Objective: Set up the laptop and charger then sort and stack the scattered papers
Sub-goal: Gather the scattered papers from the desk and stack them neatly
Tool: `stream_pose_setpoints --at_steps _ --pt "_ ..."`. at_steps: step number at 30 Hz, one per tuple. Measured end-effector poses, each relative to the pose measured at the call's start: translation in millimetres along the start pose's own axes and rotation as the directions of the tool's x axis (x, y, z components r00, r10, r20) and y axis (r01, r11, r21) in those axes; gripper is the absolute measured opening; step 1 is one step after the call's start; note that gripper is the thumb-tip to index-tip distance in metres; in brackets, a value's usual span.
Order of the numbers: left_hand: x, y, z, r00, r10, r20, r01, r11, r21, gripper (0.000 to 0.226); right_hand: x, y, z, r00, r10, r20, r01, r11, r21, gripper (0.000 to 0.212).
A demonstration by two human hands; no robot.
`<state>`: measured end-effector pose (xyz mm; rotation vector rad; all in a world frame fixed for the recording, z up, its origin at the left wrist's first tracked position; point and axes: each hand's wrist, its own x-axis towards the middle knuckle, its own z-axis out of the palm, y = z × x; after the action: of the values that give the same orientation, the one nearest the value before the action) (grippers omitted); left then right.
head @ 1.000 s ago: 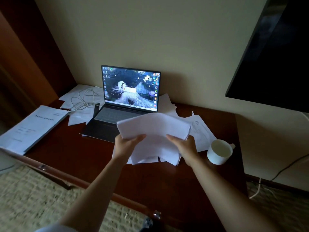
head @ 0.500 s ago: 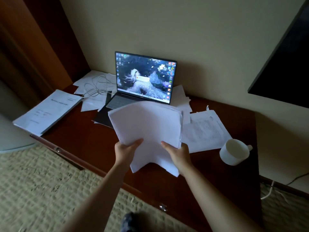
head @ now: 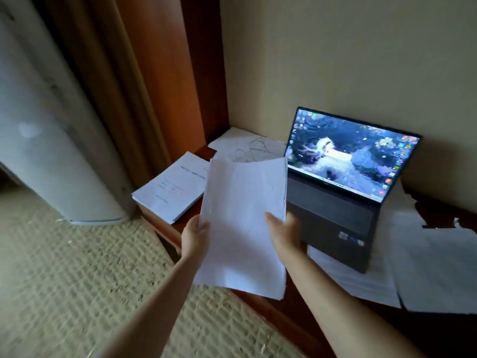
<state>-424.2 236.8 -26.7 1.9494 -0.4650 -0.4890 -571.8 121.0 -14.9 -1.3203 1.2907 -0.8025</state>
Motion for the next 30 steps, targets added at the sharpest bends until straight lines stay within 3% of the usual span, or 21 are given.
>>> stream_pose_setpoints --at_steps 8,17,21,30 --pt "108.3 -13.4 -75.4 0.998 -0.047 -0.046 0.050 0.996 0.078 0.023 17.9 -23.4 135.5 0.998 0.038 -0.054 -0.039 0.999 -0.023 0.038" --pt "237.1 -15.7 -94.8 0.997 -0.071 -0.012 0.072 0.973 0.220 0.031 93.4 -21.4 255.2 0.981 0.146 -0.126 -0.153 0.987 -0.050 0.045" --pt "296.0 -21.4 -96.0 0.997 -0.076 -0.022 0.078 0.927 0.366 0.018 120.7 -21.8 294.1 0.977 0.181 -0.108 -0.187 0.981 -0.046 0.047" --pt "386.0 -49.3 -92.5 0.984 -0.066 0.166 -0.015 0.895 0.446 0.029 137.5 -10.9 348.4 0.918 0.278 -0.282 -0.326 0.934 -0.143 0.041"
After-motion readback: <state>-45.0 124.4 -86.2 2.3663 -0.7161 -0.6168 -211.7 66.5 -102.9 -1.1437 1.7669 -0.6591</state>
